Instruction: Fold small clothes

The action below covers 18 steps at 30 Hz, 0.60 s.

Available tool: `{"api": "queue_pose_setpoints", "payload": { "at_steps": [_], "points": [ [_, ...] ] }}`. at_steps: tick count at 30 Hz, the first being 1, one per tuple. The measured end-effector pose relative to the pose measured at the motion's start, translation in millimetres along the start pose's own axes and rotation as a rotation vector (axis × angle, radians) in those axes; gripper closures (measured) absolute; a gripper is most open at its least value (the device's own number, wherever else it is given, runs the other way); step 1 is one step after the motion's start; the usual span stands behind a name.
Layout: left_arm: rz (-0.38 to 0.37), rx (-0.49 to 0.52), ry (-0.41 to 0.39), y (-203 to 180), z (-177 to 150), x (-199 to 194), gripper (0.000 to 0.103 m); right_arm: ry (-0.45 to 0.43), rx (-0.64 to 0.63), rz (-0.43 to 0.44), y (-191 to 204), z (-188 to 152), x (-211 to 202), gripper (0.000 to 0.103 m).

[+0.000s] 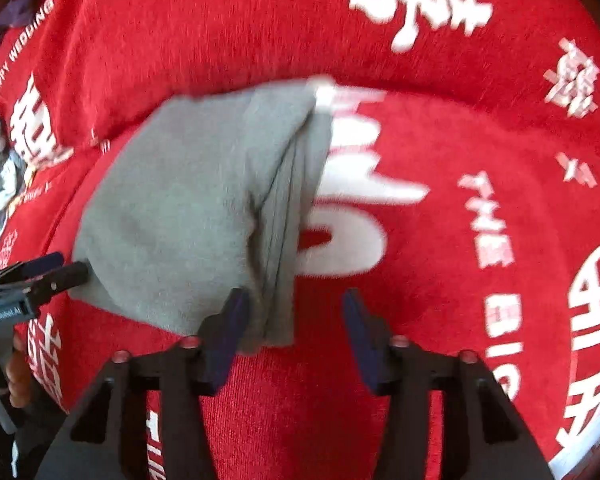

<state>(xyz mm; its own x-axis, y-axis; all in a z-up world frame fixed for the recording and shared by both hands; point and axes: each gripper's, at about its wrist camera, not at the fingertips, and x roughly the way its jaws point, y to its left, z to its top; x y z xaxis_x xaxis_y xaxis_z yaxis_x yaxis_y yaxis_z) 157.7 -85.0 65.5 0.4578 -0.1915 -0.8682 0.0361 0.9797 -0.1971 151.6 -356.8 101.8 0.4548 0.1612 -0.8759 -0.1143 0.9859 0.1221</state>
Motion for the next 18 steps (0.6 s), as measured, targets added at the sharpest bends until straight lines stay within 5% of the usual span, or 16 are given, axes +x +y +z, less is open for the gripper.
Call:
{"api": "queue_pose_setpoints", "payload": {
  "at_steps": [5,8,11,13,18],
  "points": [
    [0.047,-0.029,0.037,-2,13,26,0.012,-0.091,-0.172,0.054,50,23,-6,0.04],
    [0.06,-0.037,0.092,1,5,44,0.003,-0.017,-0.214,0.087,61,21,29,0.039],
    [0.042,-0.023,0.091,8,-2,36,0.002,0.088,-0.119,-0.005,29,15,66,0.037],
    [0.042,-0.011,0.066,8,1,25,0.002,0.098,0.035,0.119,-2,14,60,0.035],
    [0.03,-0.002,-0.017,-5,42,17,0.002,-0.084,-0.016,0.093,-7,46,12,0.033]
  ]
}}
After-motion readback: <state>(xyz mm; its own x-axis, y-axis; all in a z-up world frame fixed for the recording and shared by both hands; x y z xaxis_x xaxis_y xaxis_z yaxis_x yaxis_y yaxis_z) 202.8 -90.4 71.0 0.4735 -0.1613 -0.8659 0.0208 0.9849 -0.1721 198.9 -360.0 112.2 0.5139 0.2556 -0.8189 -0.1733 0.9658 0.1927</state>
